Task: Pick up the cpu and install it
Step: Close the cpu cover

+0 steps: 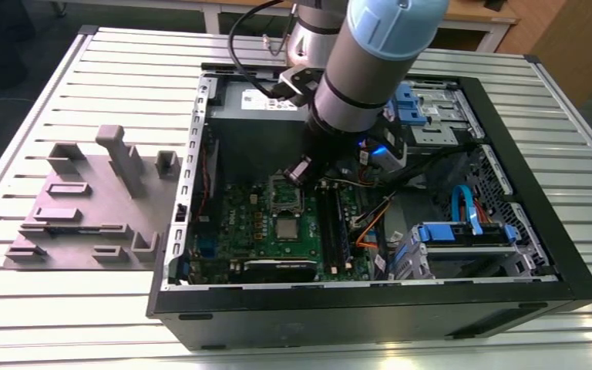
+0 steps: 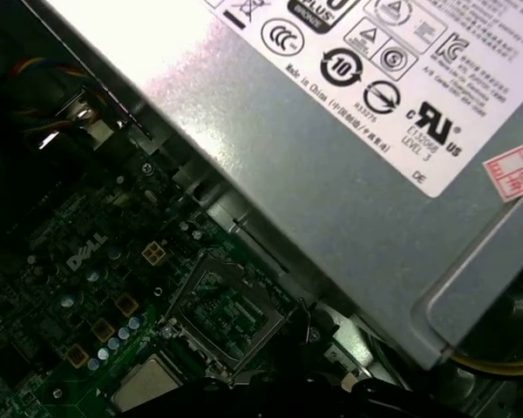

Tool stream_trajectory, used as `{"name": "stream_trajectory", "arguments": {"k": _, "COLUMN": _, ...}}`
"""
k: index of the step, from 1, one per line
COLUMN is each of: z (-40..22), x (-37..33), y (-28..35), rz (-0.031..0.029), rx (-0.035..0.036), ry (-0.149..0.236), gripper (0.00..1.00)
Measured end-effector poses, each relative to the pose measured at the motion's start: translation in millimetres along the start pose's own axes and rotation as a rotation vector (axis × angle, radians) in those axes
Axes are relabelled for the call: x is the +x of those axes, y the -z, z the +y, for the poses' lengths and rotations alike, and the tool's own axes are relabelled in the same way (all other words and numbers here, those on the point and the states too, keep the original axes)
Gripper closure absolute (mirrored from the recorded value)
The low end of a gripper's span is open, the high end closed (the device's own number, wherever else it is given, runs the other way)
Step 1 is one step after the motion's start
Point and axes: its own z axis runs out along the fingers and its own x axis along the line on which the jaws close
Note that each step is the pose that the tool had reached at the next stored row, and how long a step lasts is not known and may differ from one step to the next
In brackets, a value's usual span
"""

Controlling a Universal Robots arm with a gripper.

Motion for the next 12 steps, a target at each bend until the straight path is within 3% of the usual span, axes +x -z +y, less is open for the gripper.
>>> {"name": "stream_trajectory", "arguments": {"k": 12, "z": -1.0, "x": -0.7, "y": 2.3, "rz": 0.0077, "rx": -0.0035, "ry": 0.019, "gripper": 0.90}}
